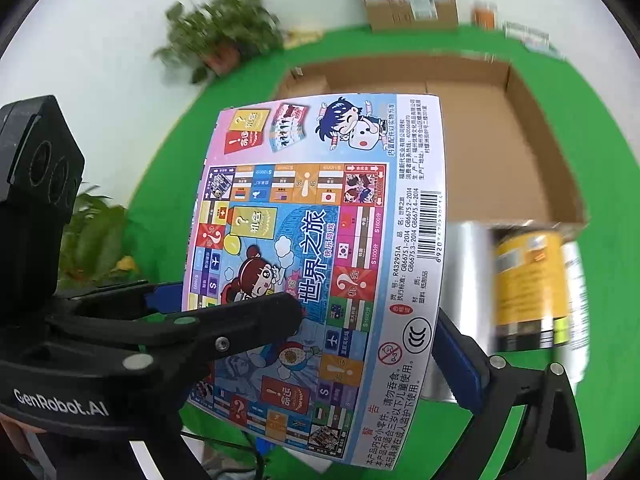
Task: Organize rigid objects
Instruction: 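Lift the board-game box with both grippers and carry it over the tray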
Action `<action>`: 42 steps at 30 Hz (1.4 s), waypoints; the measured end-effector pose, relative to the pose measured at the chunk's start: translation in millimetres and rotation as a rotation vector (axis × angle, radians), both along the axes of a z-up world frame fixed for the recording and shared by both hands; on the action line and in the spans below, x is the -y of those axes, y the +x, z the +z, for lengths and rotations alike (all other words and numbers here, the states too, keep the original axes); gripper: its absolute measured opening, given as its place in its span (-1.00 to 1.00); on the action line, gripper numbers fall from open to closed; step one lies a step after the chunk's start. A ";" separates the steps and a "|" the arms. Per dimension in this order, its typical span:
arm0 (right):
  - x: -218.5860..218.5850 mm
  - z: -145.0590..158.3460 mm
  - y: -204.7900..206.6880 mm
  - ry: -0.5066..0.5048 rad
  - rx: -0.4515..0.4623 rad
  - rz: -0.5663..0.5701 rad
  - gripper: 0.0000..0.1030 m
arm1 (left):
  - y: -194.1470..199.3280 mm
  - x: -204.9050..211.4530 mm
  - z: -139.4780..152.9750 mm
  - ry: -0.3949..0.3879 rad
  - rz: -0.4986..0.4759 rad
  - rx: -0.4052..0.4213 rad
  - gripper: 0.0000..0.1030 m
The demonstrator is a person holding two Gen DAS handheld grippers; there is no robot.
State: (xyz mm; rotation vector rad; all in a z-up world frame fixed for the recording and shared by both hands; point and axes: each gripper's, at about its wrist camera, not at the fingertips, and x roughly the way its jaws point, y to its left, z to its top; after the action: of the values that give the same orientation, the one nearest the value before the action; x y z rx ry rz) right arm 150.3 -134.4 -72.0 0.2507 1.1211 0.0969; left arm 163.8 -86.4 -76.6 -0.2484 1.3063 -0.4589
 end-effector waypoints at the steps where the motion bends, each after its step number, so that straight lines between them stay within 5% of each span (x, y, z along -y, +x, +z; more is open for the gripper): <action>1: 3.6 13.2 -5.7 -0.002 0.023 0.005 0.94 | -3.6 4.9 9.8 0.004 -0.001 0.018 0.34; 9: 34.0 98.4 -46.3 -0.051 0.161 0.027 0.93 | -34.3 44.9 81.4 -0.005 0.010 0.163 0.34; 20: 50.4 144.4 -72.9 -0.077 0.198 0.025 0.92 | -30.2 54.5 96.9 0.004 0.009 0.202 0.34; 33: 22.9 171.7 17.7 -0.161 0.218 0.000 0.90 | 49.6 20.2 115.8 -0.057 -0.007 0.251 0.34; 42: 3.1 170.0 80.8 -0.227 0.168 -0.002 0.90 | 101.2 -4.5 100.1 -0.121 -0.021 0.220 0.34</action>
State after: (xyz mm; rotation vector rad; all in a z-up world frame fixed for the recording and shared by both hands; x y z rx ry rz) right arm 231.1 -137.5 98.0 0.0397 0.9549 -0.0110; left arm 264.9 -81.9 23.5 -0.2767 1.0691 -0.5680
